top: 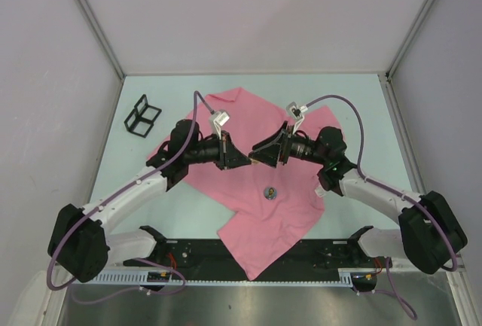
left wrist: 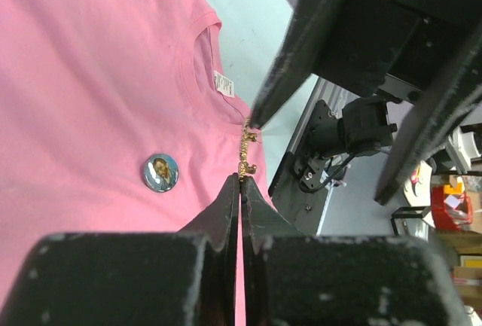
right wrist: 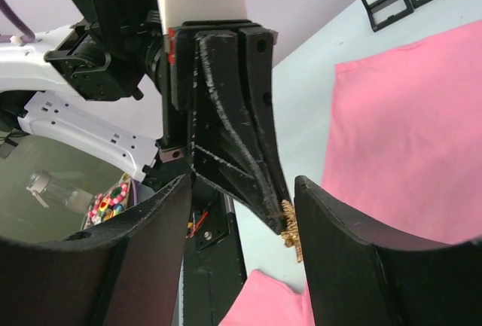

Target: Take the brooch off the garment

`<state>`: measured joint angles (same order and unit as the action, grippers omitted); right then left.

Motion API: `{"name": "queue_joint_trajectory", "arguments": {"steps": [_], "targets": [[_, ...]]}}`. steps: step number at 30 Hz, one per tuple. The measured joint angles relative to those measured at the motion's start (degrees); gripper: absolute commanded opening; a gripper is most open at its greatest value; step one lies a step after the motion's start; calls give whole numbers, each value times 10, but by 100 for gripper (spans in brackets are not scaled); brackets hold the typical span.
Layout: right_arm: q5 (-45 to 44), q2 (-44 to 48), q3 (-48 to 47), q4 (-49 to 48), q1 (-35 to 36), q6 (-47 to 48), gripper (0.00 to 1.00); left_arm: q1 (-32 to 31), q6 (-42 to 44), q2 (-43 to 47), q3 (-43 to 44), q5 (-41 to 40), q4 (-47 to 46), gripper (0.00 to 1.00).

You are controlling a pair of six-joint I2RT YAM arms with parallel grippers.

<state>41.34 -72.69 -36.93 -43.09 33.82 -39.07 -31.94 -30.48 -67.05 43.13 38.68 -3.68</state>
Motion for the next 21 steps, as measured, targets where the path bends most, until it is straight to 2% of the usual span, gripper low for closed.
{"name": "queue_joint_trajectory", "arguments": {"steps": [12,16,21], "targets": [[4,20,0,53,9,30,62,19,-62,-31,-6,32,-31,0],[3,48,0,96,10,31,57,29,-71,-36,-12,49,-52,0],[-3,108,-3,148,-46,16,59,29,-71,-46,-16,96,-87,0]]}}
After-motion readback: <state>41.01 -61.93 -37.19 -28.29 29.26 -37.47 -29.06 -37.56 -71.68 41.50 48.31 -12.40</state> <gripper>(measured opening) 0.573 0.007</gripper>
